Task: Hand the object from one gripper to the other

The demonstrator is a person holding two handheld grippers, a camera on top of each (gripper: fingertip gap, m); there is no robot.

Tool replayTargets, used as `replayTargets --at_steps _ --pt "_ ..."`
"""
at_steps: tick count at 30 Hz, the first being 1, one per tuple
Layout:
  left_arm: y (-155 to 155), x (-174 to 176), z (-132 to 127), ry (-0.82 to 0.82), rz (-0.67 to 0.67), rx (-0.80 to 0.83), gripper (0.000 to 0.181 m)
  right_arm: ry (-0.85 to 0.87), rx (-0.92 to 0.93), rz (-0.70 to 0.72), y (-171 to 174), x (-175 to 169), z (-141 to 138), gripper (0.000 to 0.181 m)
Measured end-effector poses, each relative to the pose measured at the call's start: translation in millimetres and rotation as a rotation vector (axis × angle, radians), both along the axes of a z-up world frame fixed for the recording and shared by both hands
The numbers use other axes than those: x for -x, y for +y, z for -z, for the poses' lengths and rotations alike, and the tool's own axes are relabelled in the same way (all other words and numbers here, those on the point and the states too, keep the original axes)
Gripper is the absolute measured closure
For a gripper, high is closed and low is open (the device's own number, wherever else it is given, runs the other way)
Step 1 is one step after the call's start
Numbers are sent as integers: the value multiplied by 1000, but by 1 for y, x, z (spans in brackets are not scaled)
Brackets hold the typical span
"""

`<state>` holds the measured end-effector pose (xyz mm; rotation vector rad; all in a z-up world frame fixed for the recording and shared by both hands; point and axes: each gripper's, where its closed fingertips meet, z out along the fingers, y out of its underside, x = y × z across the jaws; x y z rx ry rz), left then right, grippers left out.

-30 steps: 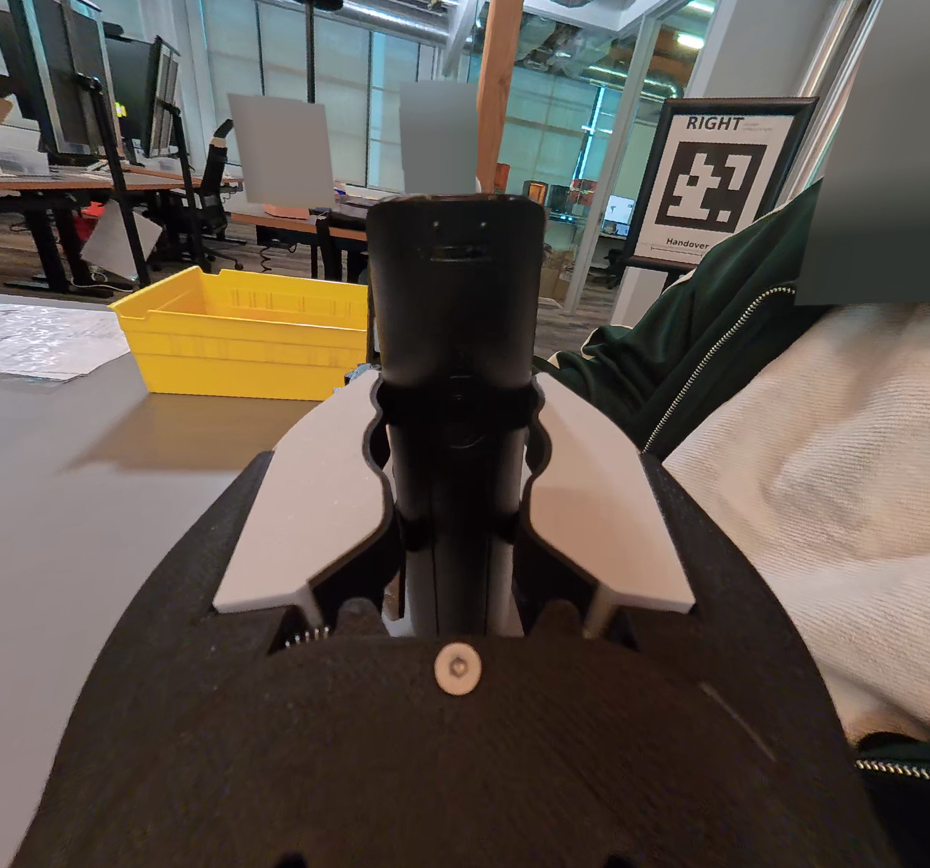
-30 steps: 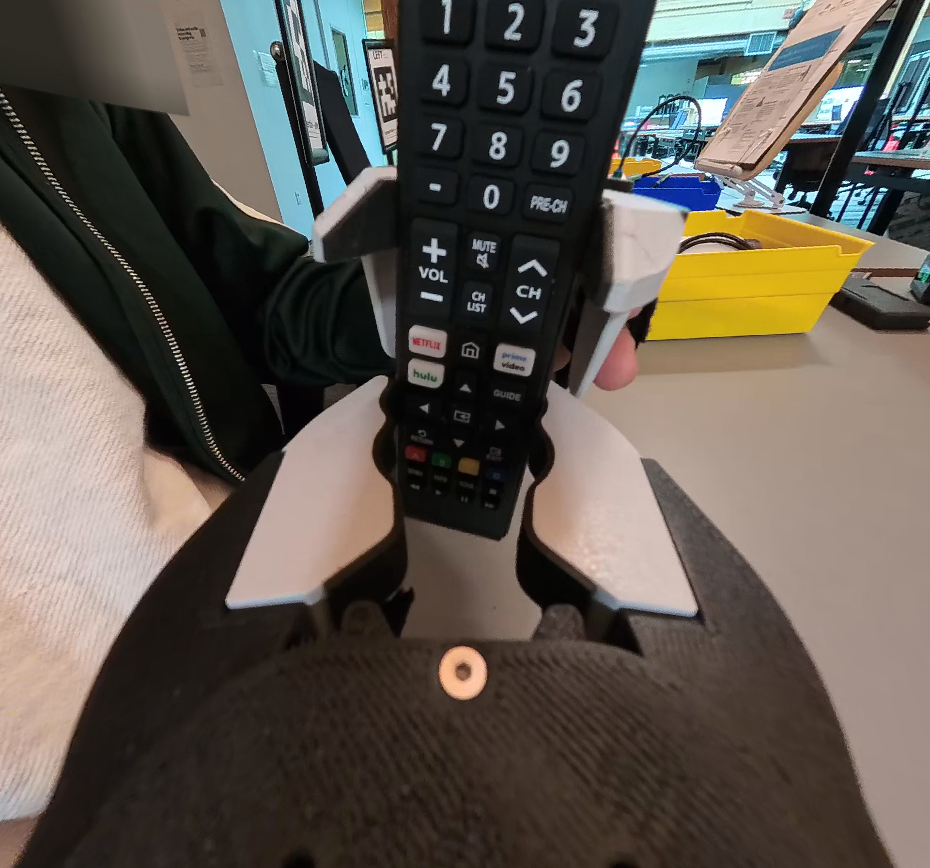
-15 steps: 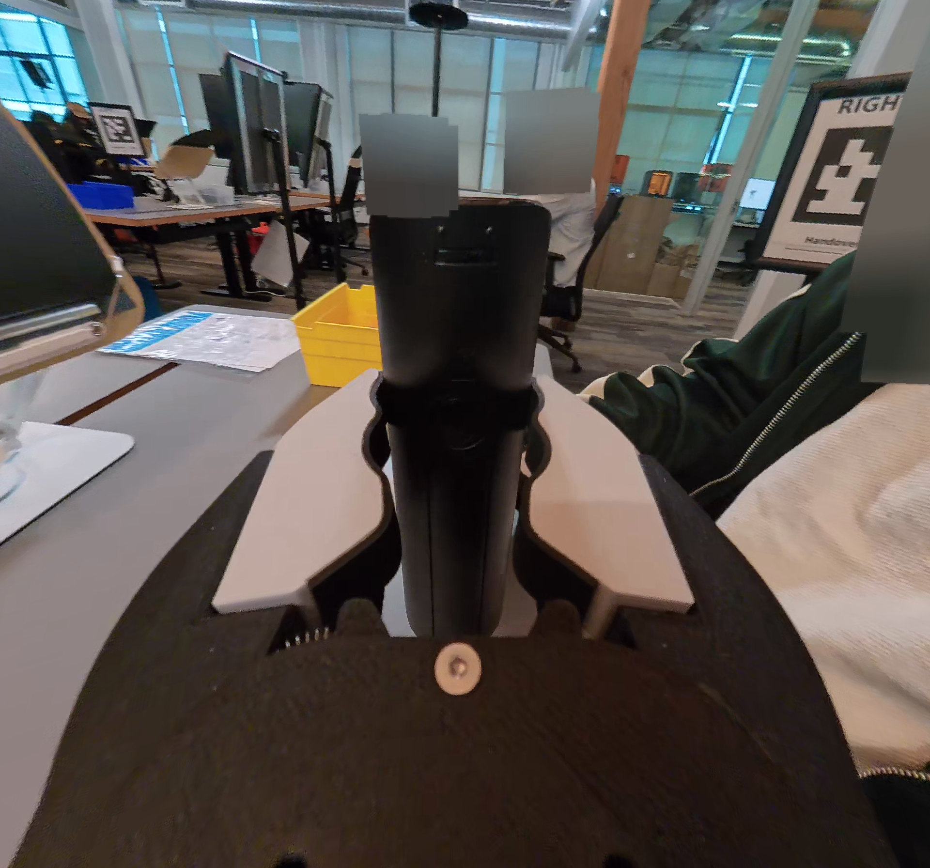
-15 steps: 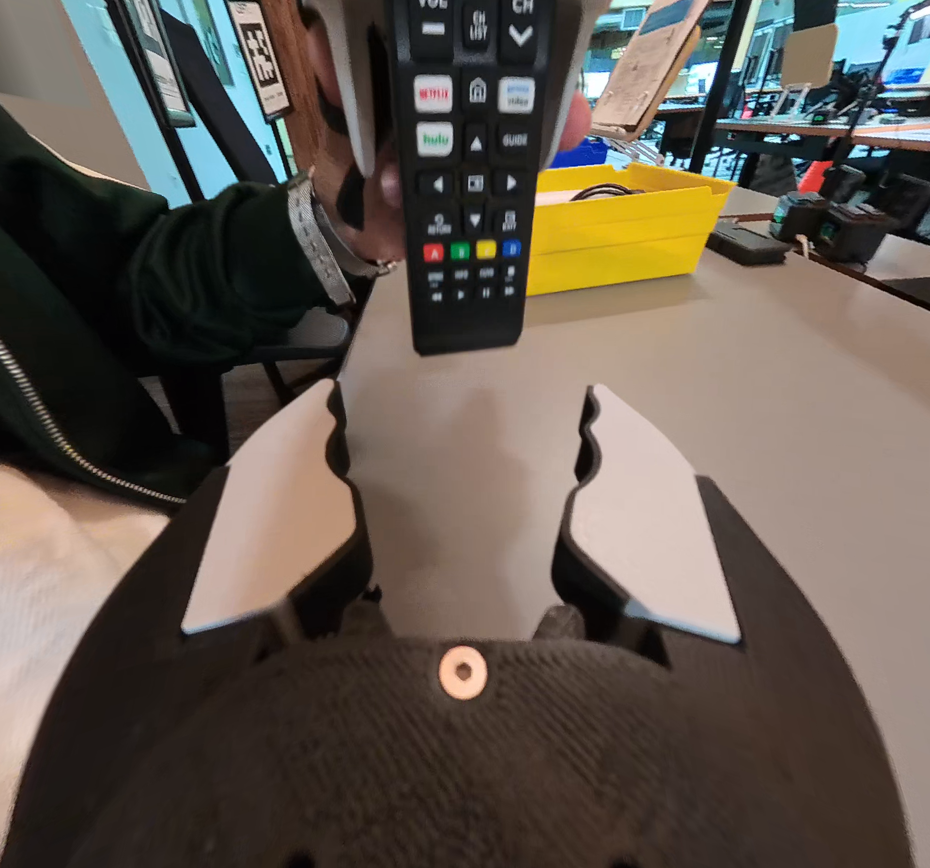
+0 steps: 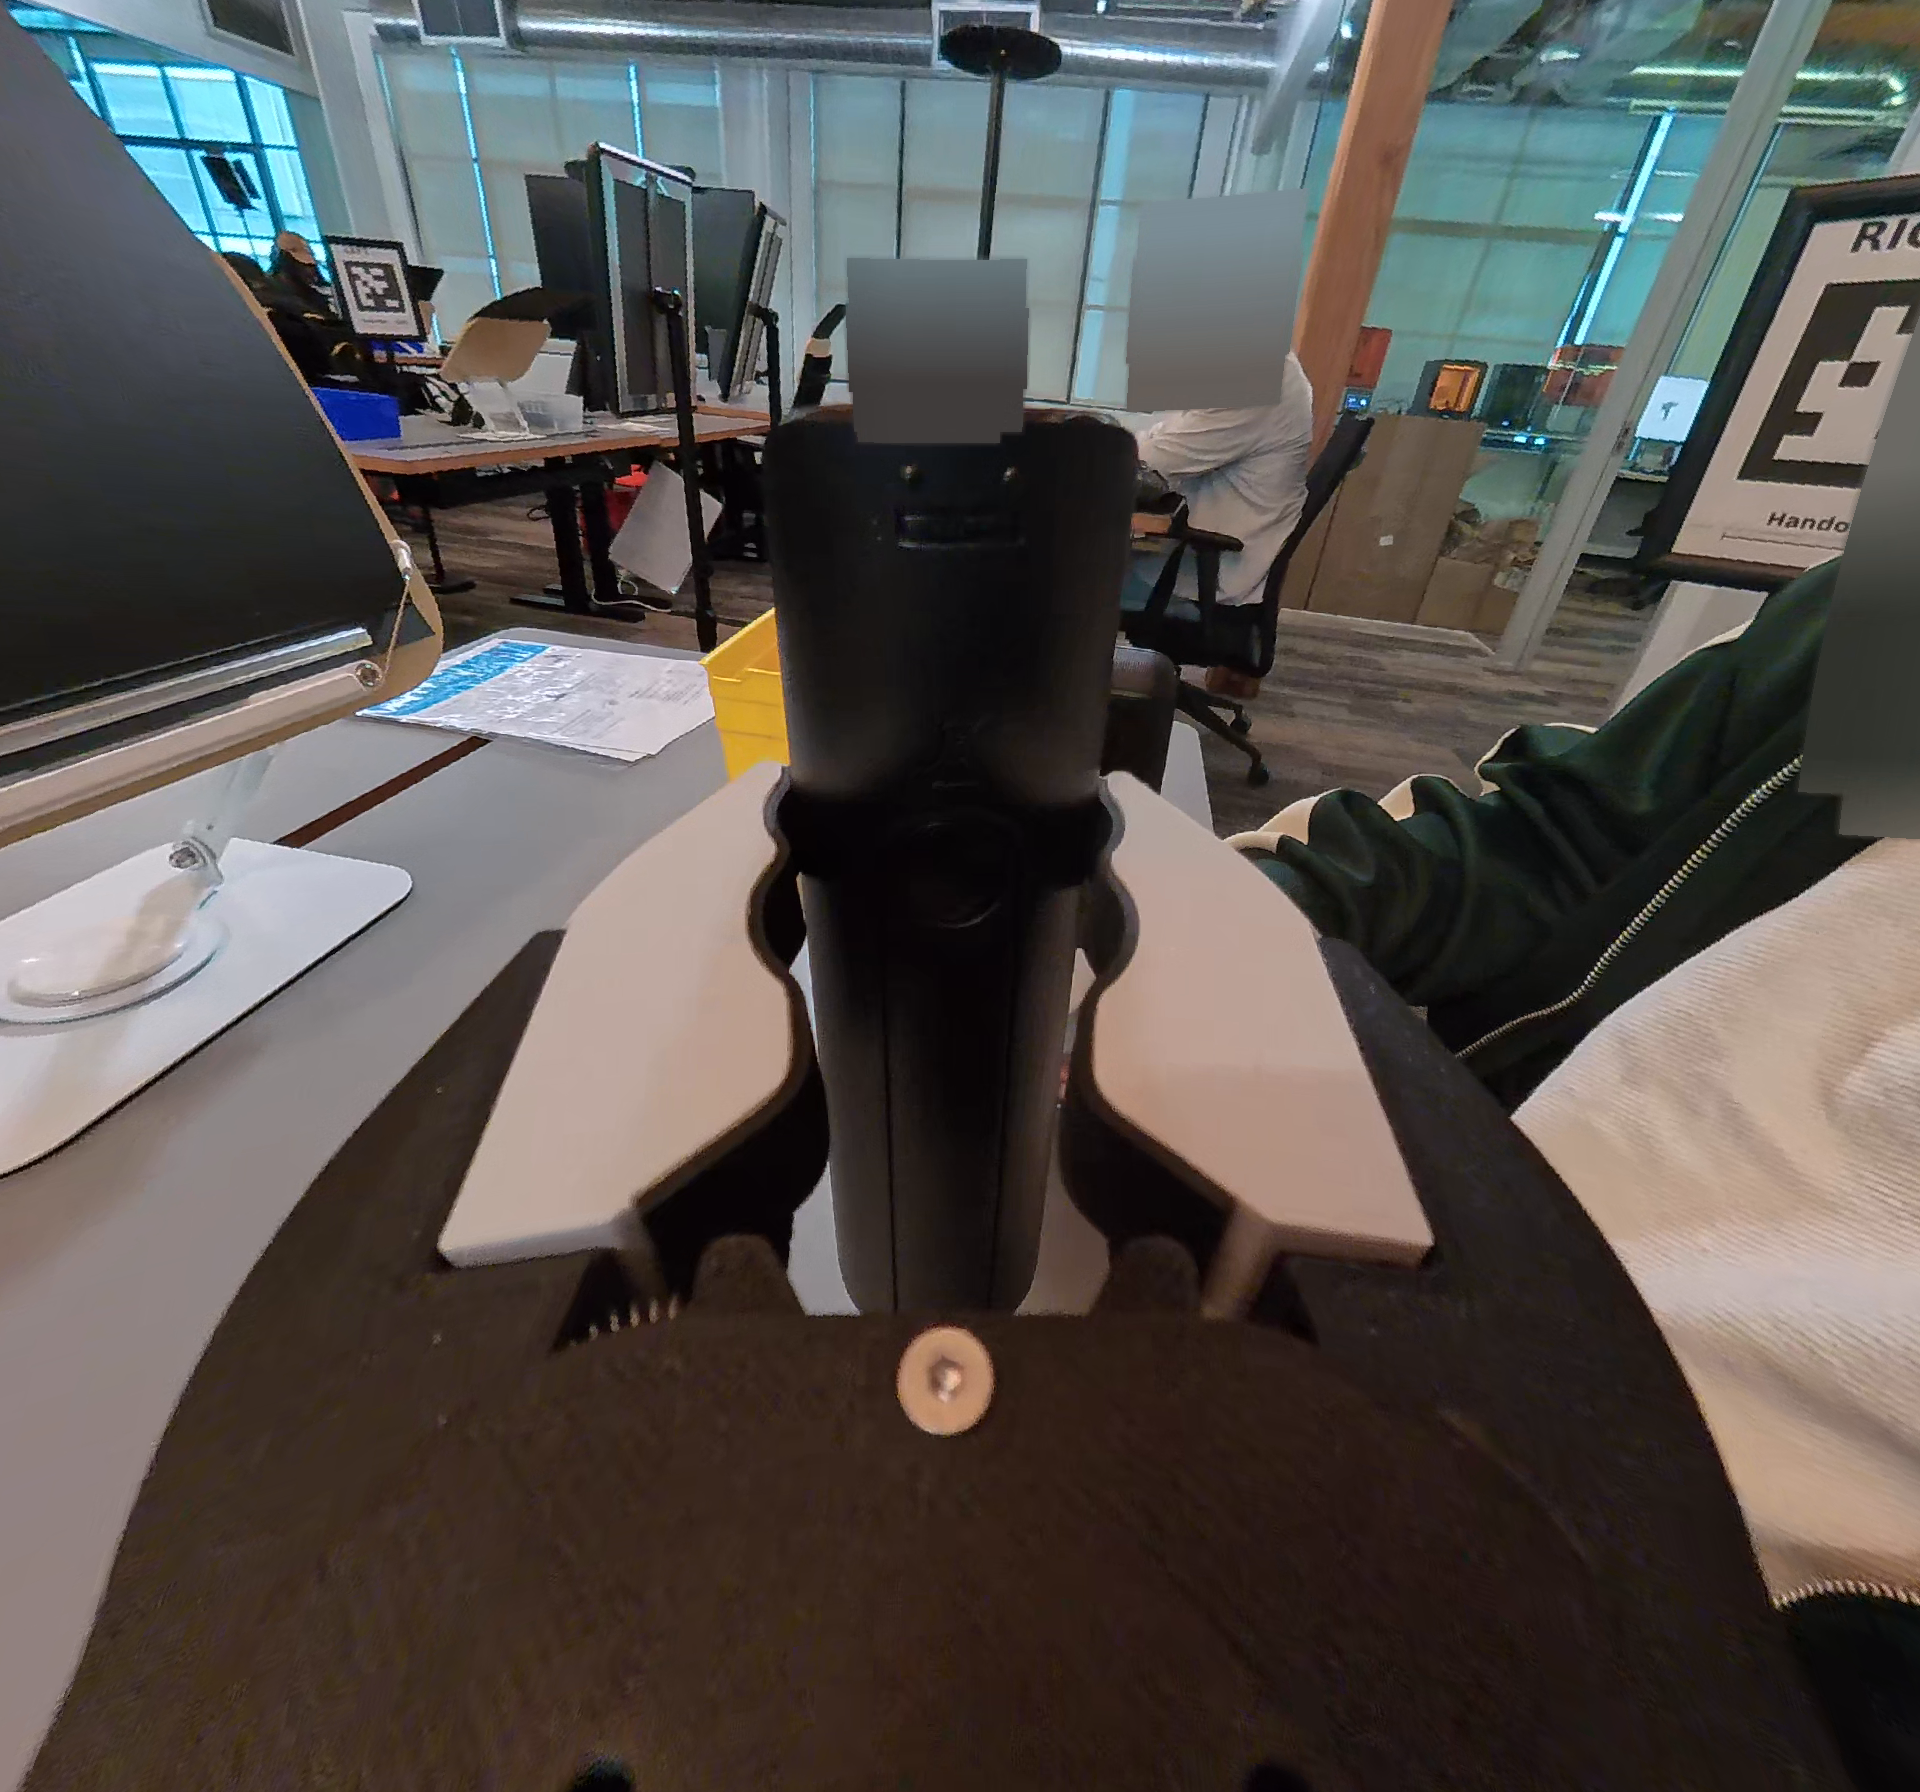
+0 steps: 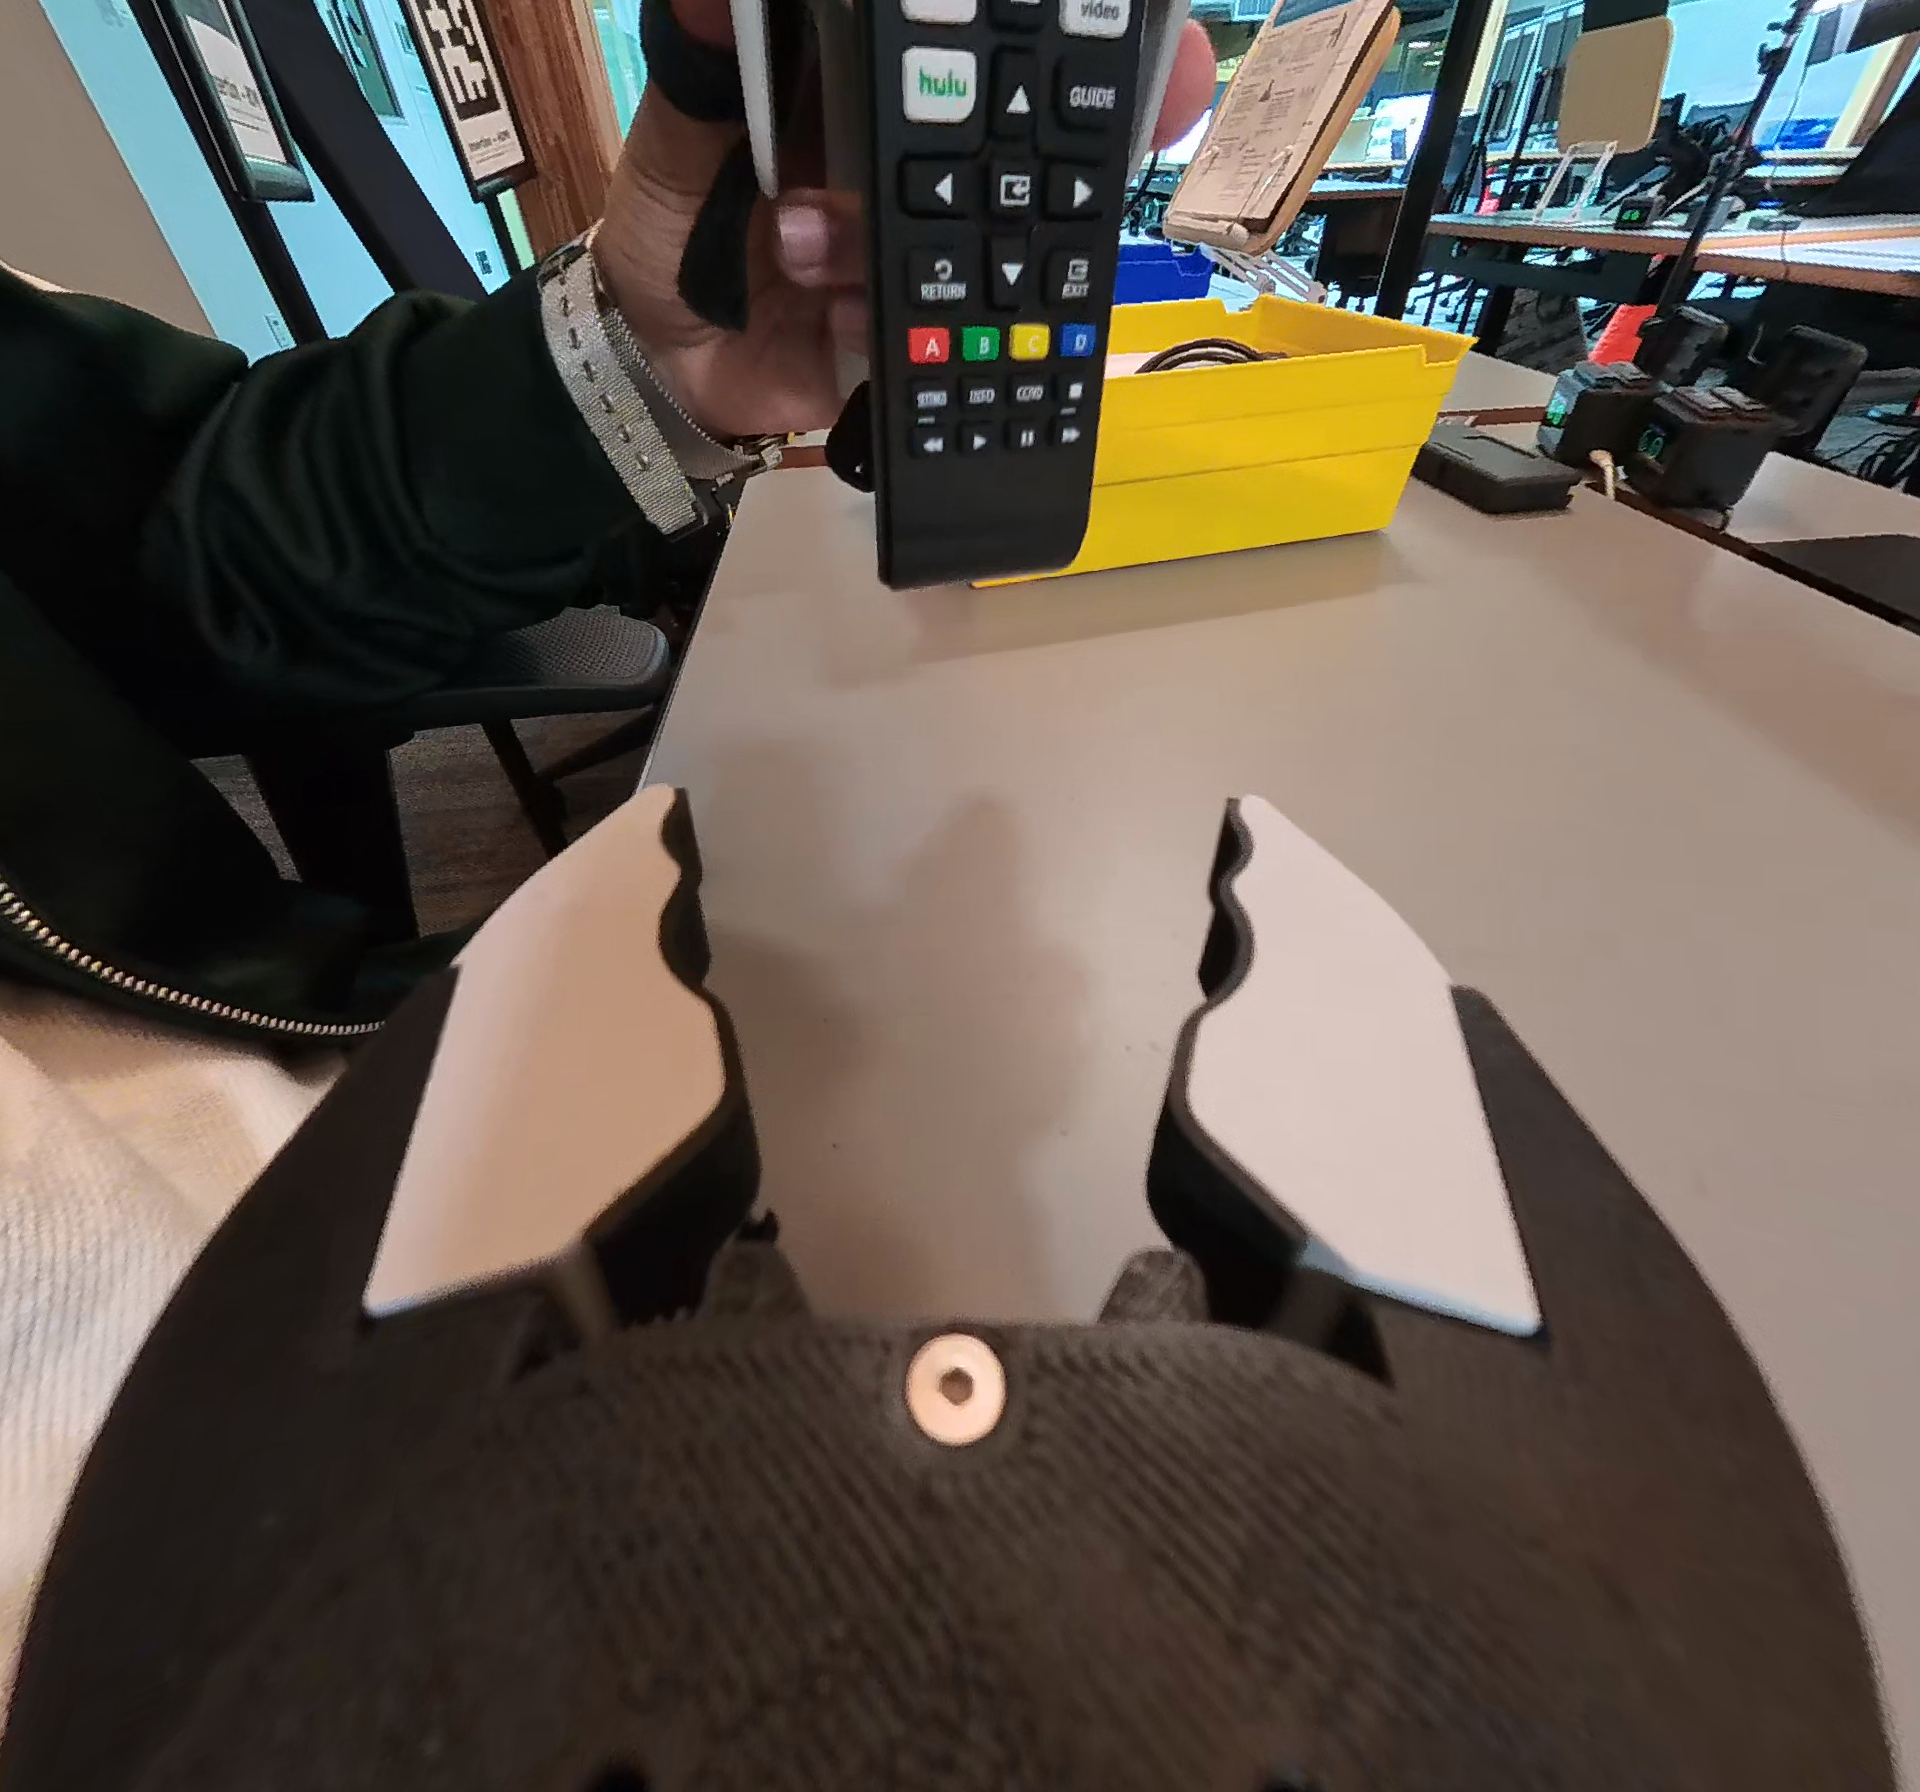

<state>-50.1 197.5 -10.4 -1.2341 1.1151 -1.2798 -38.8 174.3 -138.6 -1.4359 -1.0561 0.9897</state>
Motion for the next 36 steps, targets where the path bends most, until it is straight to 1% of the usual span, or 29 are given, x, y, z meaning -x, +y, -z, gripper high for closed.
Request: replayTargets --at_steps 5,15,20,25,36 --pt "-5 -7 1 -9 15 17 129 37 -2 34 4 2 -5 85" --pt "-29 -32 5 -6 83 33 129 180 -13 30 -8 11 -32 107" --pt "-38 -40 6 -18 119 53 130 200 6 -14 -15 18 -32 109" --pt "-44 -46 10 -13 140 63 130 208 3 -30 -19 23 -34 111" --pt "-50 -51 13 -10 159 70 129 215 -10 -44 -19 25 -35 124"
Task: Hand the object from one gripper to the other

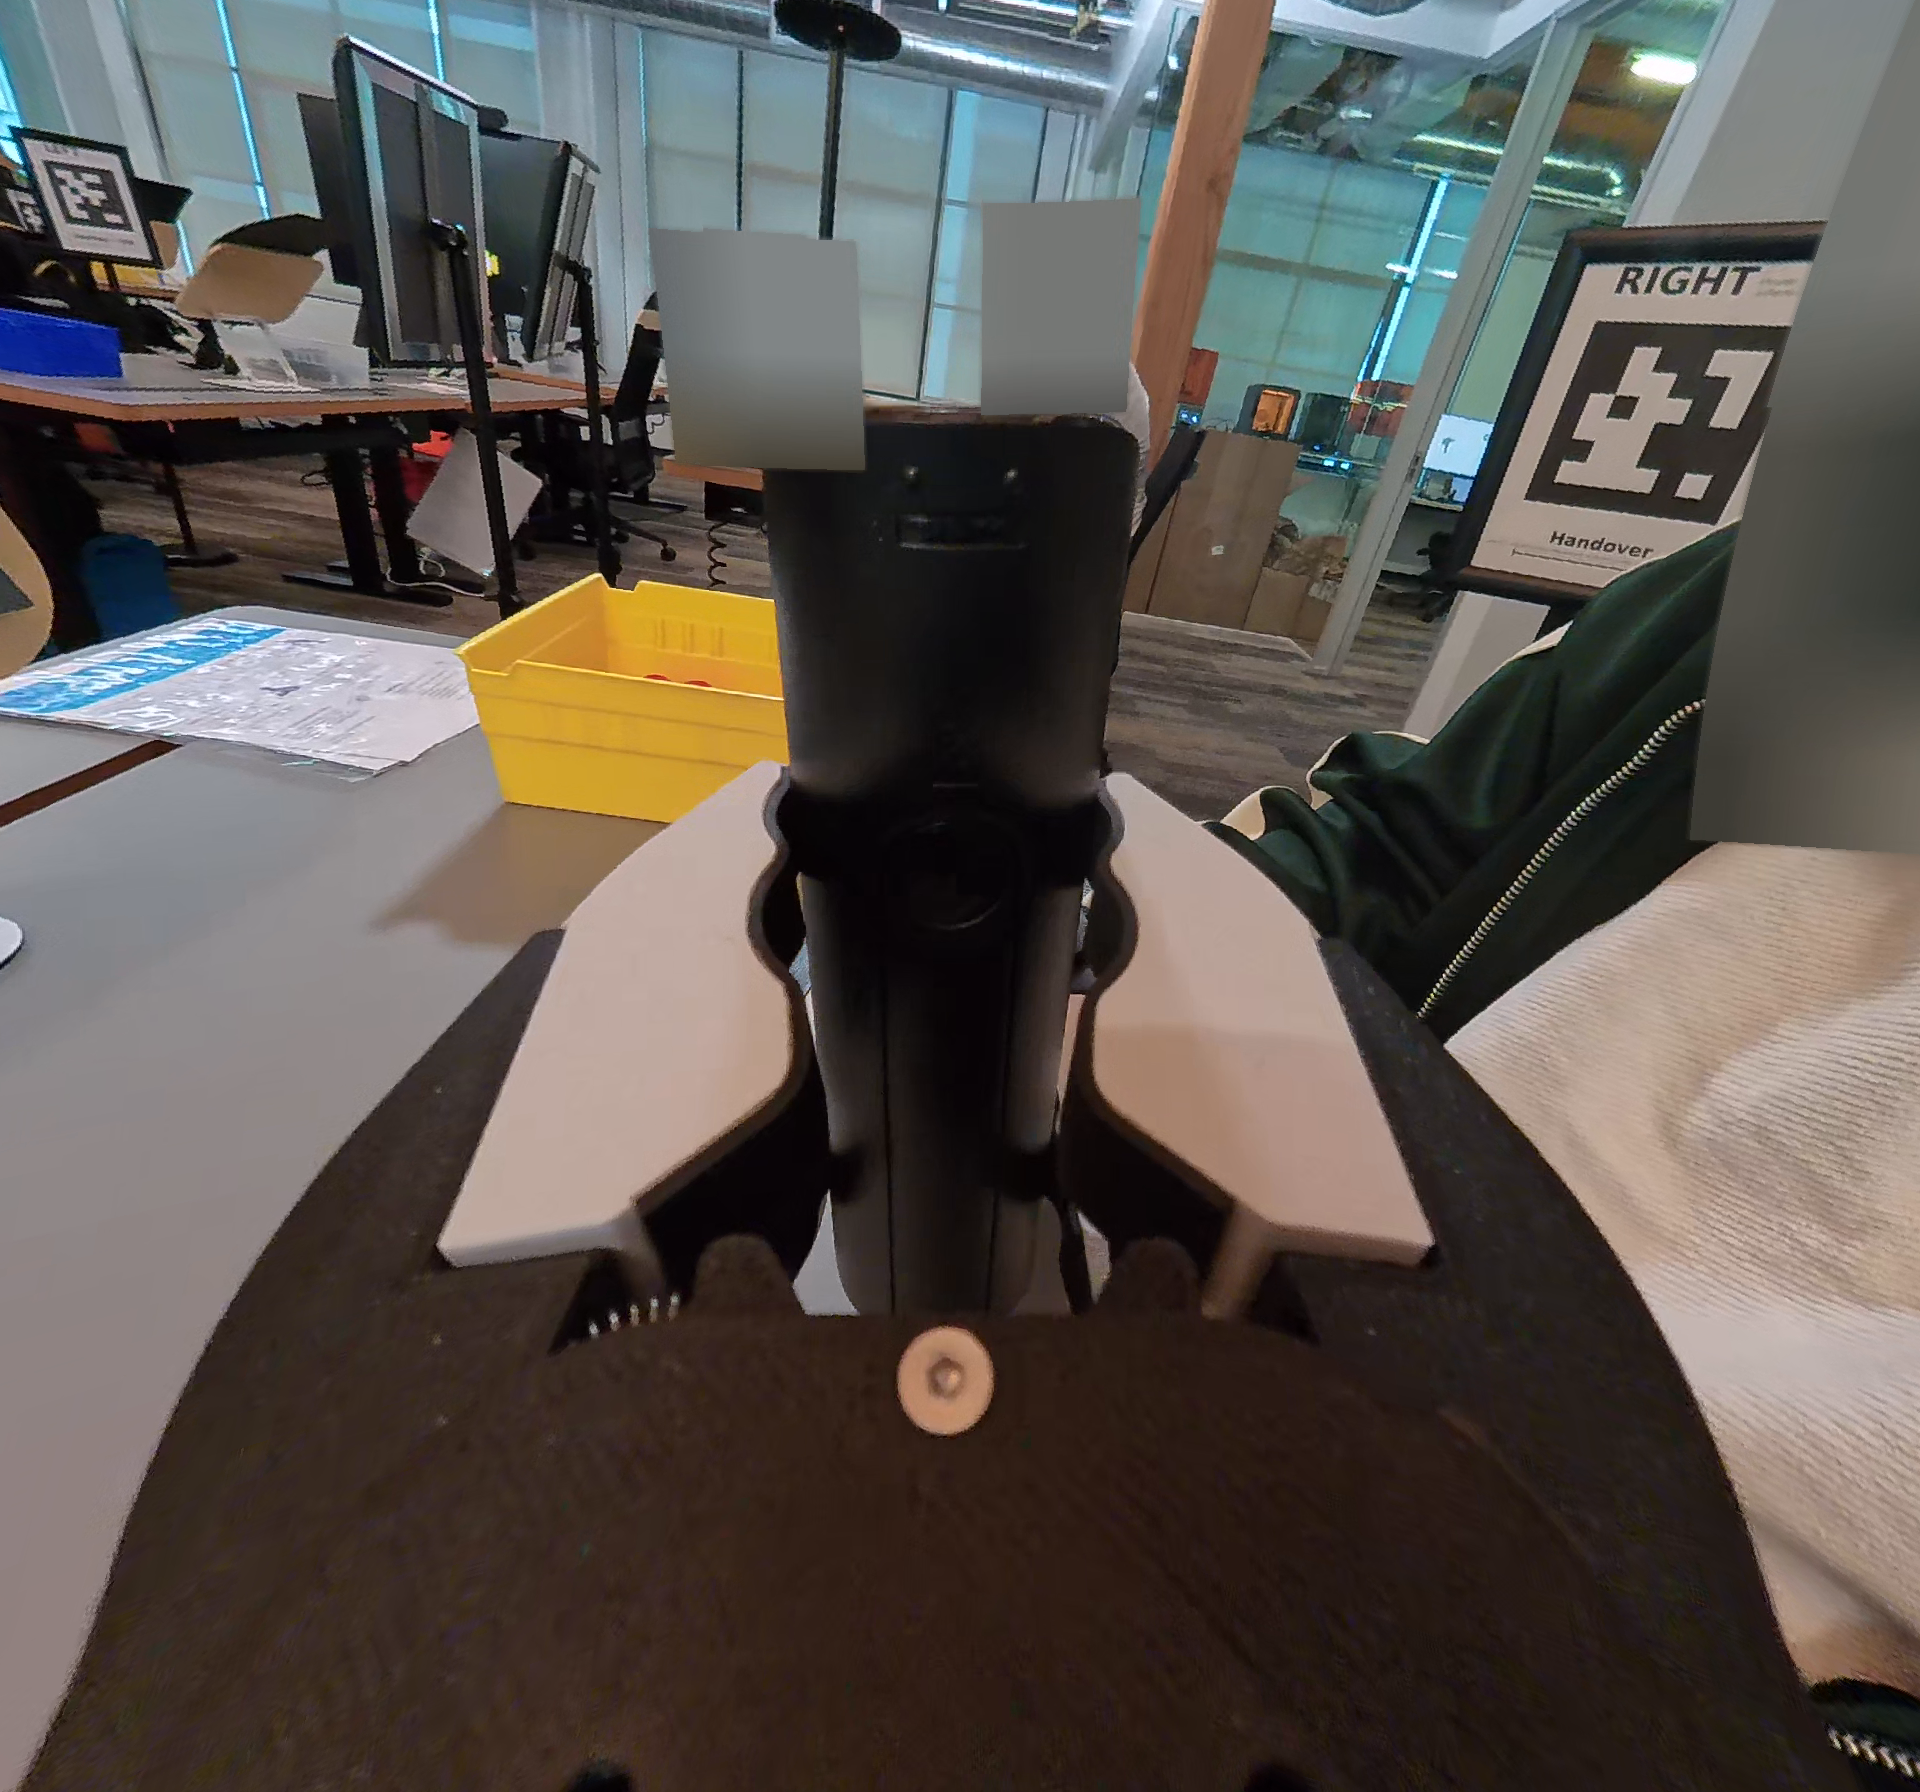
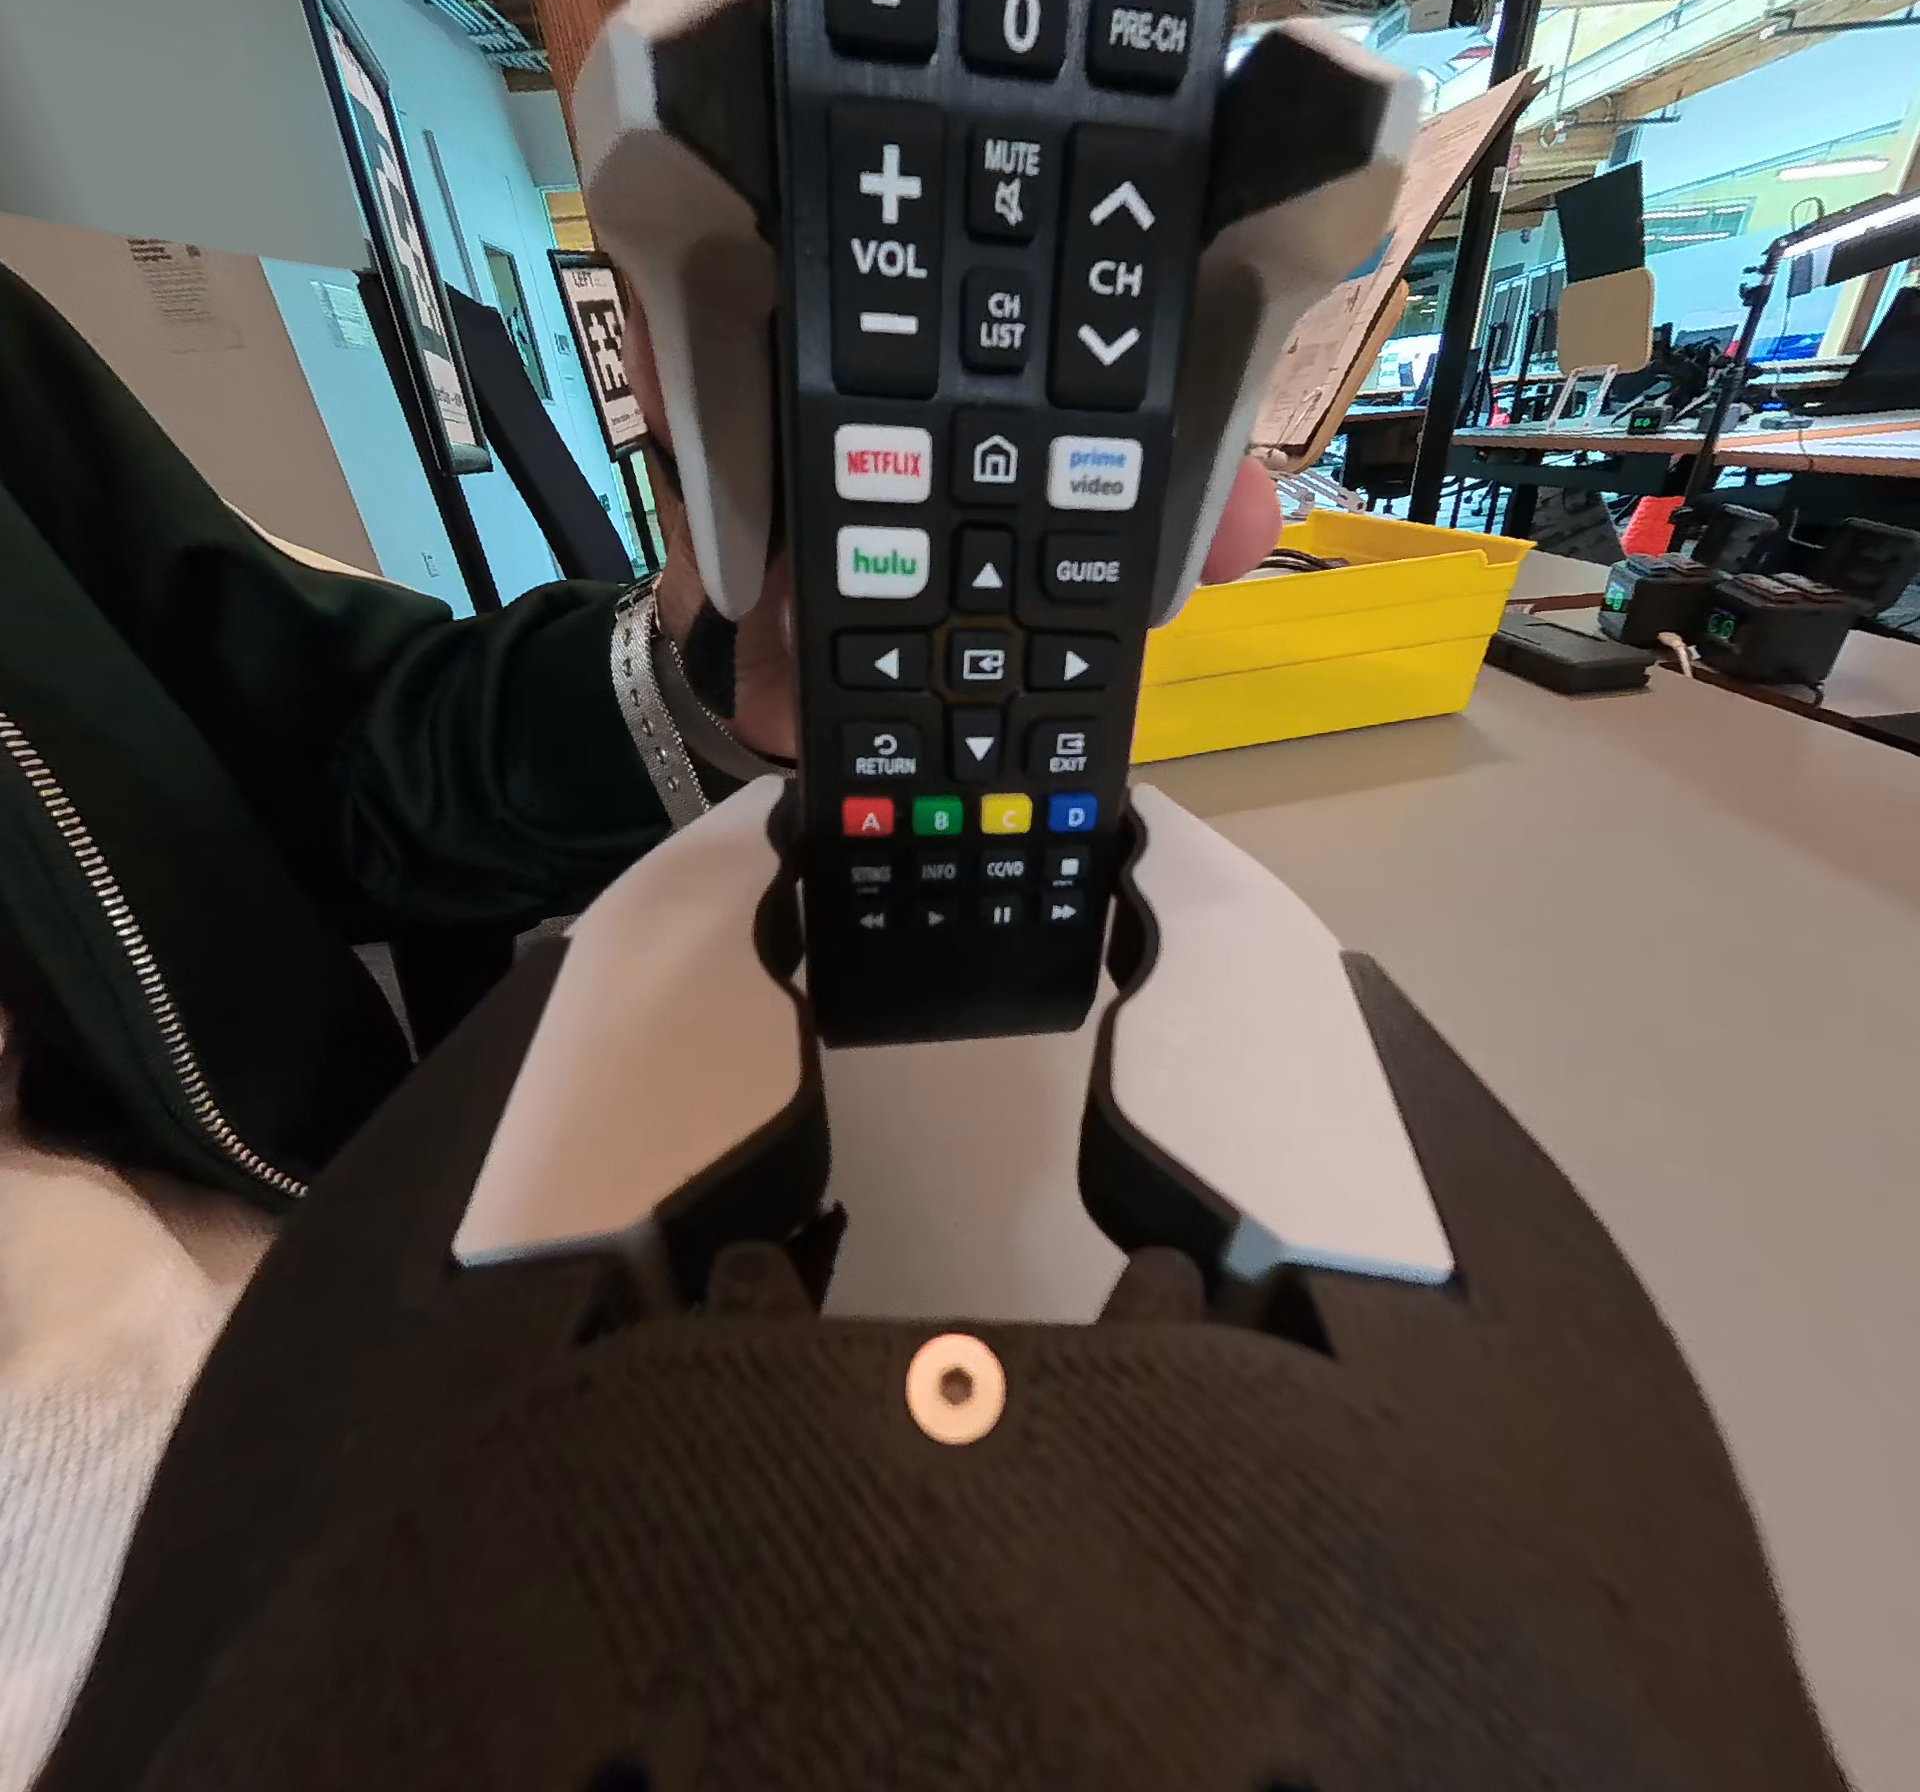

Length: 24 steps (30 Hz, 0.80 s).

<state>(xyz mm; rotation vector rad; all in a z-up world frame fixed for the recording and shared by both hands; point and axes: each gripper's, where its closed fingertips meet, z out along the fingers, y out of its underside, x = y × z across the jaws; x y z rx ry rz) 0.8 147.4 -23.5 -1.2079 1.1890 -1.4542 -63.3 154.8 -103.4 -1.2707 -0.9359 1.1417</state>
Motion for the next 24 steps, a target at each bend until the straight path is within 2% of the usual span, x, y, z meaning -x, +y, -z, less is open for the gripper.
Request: replayTargets --at_steps 24 --pt "-4 -2 3 12 23 0 130 -5 18 -43 0 2 3 129"
